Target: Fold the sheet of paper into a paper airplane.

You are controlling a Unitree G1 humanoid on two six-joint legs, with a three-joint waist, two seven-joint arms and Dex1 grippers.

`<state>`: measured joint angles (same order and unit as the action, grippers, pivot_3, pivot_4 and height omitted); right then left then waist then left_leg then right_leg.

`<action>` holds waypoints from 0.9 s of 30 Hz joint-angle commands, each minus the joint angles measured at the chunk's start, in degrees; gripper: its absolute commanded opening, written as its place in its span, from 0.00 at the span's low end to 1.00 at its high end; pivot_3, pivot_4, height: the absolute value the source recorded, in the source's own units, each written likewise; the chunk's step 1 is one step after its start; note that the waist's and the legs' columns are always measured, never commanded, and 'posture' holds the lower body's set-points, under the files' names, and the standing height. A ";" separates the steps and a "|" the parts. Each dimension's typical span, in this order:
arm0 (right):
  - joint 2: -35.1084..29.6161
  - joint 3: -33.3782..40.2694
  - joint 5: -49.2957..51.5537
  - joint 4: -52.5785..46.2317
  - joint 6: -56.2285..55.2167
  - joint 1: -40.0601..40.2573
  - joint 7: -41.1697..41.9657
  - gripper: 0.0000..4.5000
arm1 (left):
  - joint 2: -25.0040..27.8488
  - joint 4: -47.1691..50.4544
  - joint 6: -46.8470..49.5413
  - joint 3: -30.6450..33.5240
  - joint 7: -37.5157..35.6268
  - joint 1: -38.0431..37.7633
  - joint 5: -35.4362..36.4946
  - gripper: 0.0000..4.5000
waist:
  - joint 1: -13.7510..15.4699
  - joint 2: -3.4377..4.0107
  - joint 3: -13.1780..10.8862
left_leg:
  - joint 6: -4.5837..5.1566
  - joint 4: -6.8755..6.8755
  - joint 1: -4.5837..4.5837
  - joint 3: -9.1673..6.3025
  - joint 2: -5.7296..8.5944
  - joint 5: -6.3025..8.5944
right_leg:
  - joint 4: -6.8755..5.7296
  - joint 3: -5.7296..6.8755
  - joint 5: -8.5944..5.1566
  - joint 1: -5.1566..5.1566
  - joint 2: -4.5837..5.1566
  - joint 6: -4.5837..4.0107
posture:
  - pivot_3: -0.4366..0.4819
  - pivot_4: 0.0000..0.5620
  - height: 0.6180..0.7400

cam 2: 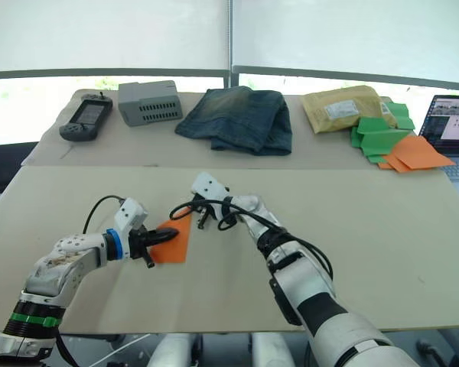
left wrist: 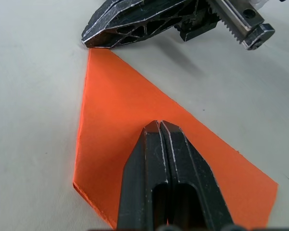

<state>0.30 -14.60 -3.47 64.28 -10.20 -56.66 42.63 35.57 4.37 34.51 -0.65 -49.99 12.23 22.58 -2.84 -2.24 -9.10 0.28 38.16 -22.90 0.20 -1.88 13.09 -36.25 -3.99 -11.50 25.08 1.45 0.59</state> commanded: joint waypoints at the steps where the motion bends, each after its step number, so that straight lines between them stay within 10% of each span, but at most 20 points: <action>1: -0.03 1.05 -0.58 1.83 -1.15 -0.18 0.90 0.00 | 0.63 1.44 0.55 0.43 0.05 -0.60 0.19 0.01 | 0.01 0.00 0.00 | 0.00 0.00 0.00 0.00 0.00 0.00 | 0.00 0.00 0.00 0.00 0.00 0.00 | 0.48 0.27 0.91; 27: -5.13 -8.22 -2.14 -27.42 6.42 19.39 19.06 0.00 | 0.71 -0.44 0.47 -0.09 -1.22 1.39 -0.20 0.01 | 0.00 0.02 0.03 | 0.00 -0.04 0.08 -0.01 0.01 0.00 | 0.00 0.00 -0.02 -0.07 -0.01 0.01 | 0.48 0.27 0.91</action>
<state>-4.05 -19.94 -3.94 37.08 -6.42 -39.77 60.07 35.67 3.57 35.15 -0.84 -50.77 13.15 22.44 -2.84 -2.22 -9.07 0.27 38.13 -22.81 0.19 -1.88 13.09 -36.24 -3.99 -11.52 25.00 1.44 0.60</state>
